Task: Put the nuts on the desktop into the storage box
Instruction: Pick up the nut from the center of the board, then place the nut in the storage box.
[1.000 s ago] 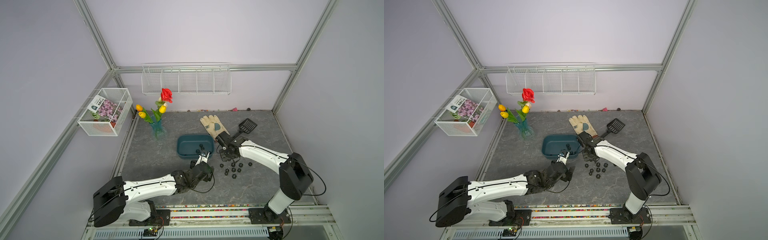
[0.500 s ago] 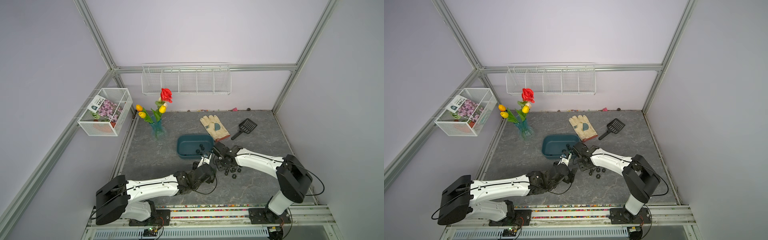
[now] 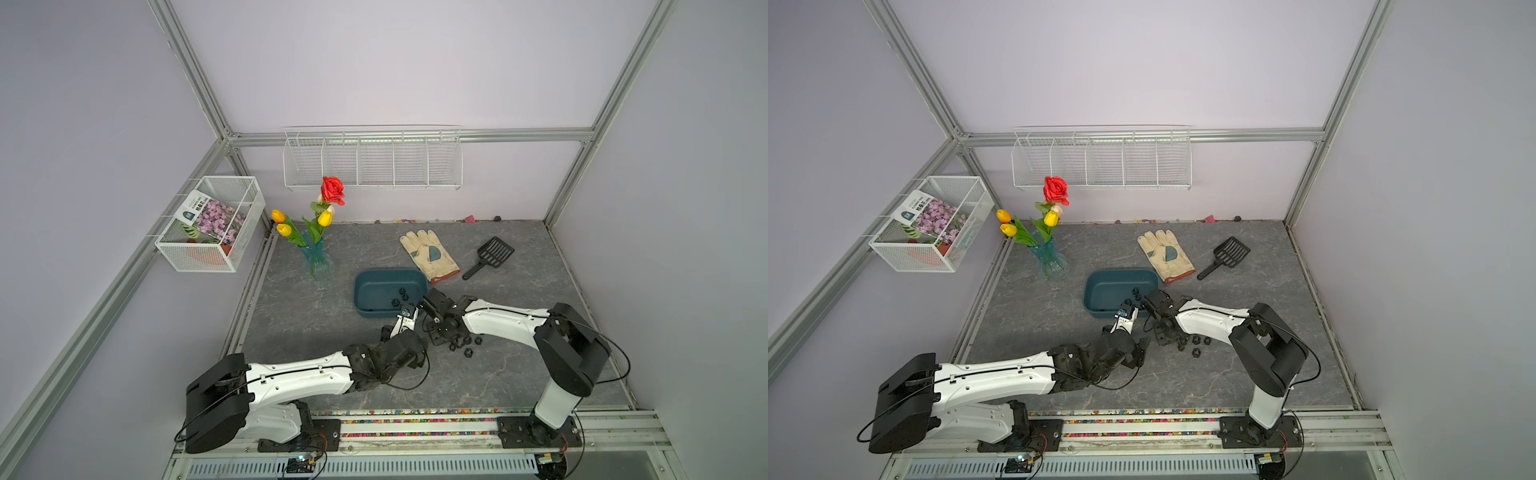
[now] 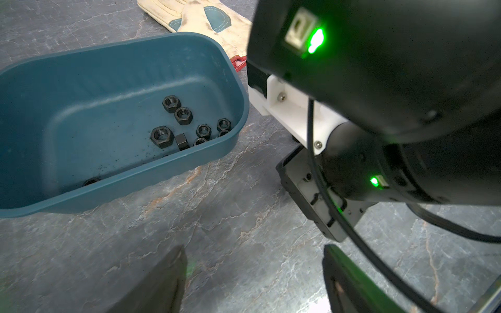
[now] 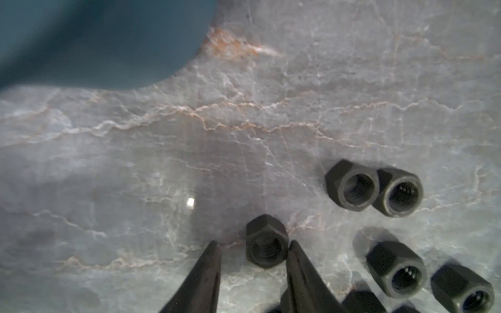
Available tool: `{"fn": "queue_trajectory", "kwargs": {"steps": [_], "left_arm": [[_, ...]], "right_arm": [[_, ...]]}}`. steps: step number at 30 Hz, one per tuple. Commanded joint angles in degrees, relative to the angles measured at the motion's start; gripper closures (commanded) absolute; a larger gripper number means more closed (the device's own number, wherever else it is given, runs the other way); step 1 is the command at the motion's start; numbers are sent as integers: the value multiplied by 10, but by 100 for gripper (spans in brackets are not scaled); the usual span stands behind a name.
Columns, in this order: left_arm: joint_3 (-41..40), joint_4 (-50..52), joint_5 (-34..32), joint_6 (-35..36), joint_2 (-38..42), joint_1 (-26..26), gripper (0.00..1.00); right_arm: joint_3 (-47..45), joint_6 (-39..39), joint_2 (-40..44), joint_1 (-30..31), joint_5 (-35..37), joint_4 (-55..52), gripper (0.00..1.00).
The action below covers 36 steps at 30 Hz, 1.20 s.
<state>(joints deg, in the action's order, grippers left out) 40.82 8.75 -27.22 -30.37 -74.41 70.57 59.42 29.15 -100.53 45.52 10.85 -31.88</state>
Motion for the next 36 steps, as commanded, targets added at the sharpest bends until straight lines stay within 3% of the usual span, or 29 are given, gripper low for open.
{"fn": "queue_trajectory", "kwargs": {"steps": [1,18,21,26,36], "left_arm": [[-7,5,-10,-6,2,4,19],[-8,6,-4,-1,3,4,19],[-9,6,-5,-2,5,4,19],[-11,7,-4,-1,9,4,19],[-24,26,-32,-18,44,4,19]], "right_arm": [[-14,9,-21,4,4,5,59],[-14,7,-56,-13,9,21,61],[-15,6,-60,-14,7,24,66],[-13,7,-63,-14,6,25,85],[1,5,-47,-14,19,4,89]]}}
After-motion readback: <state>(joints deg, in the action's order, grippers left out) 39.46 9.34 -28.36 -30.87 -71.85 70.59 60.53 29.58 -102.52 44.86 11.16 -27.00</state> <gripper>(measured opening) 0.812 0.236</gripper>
